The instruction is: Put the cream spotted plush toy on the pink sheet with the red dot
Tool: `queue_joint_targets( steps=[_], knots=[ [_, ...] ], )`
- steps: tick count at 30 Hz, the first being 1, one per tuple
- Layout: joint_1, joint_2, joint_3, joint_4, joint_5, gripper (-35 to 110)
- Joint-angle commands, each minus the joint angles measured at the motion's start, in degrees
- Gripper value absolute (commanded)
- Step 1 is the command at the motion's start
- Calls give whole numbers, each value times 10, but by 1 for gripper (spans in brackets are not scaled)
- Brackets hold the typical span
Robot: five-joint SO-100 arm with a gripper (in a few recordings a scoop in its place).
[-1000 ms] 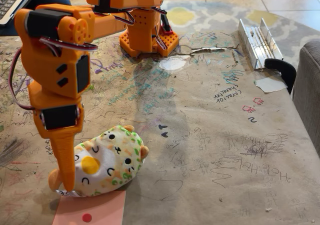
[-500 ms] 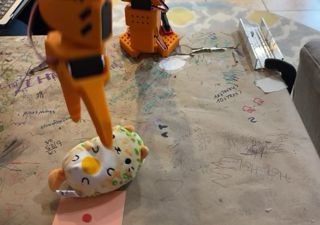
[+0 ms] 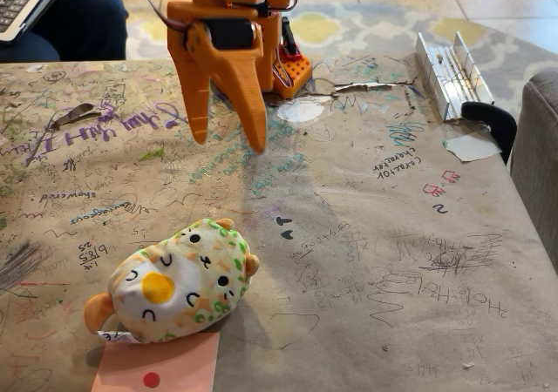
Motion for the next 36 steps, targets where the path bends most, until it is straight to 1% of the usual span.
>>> queue_joint_targets(
  steps=[1, 4, 7, 9, 17, 23, 29, 32, 36],
  knots=[
    [10, 18, -4, -42, -4, 43],
    [11, -73, -62, -59, 4, 43],
    [19, -157, -85, -116, 3, 43],
    [28, -207, -115, -115, -6, 43],
    [48, -314, -194, -118, -30, 42],
    [53, -347, -237, -106, -51, 41],
    [53, -355, -244, -99, -69, 40],
    [53, -359, -257, -78, -80, 37],
    [68, -354, -245, -50, -90, 37]
  ],
)
